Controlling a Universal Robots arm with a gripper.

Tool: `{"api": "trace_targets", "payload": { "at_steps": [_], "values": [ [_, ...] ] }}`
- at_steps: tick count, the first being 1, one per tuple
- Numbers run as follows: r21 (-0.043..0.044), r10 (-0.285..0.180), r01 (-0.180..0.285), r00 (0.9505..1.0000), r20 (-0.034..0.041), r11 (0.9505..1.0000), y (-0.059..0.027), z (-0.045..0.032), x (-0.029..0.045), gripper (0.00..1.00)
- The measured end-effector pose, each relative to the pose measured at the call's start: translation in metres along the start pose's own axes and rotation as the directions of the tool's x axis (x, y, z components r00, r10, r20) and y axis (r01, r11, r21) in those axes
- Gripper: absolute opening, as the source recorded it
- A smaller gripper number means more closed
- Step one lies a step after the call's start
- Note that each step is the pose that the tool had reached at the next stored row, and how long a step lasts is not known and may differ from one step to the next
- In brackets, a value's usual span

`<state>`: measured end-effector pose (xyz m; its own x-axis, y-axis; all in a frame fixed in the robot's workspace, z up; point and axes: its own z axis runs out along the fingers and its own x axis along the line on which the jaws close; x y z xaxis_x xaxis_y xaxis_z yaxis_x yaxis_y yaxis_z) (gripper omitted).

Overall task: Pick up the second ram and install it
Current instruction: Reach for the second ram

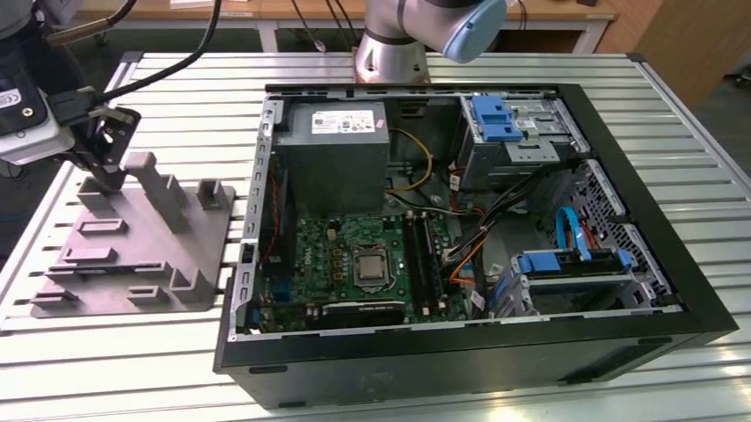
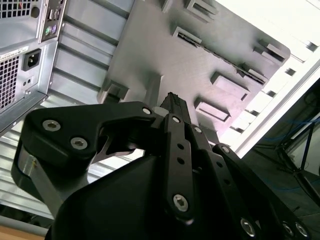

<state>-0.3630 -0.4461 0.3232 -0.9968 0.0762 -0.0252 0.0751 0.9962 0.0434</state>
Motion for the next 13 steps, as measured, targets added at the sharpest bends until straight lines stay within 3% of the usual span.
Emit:
{"api": "trace_targets", "payload": {
  "at_steps": [4,9,13],
  "values": [
    [-0.0001,0.000,0.000,1.0000,0.0002,1.0000,-0.0083,0.0026,0.0014,0.10],
    [0.0001,0.000,0.000,1.0000,-0.0002,1.0000,-0.0261,0.0071,0.0033,0.10],
    [0.0002,0.000,0.000,1.0000,-0.0003,1.0000,-0.0330,0.0139,0.0108,0.10]
  ]
}}
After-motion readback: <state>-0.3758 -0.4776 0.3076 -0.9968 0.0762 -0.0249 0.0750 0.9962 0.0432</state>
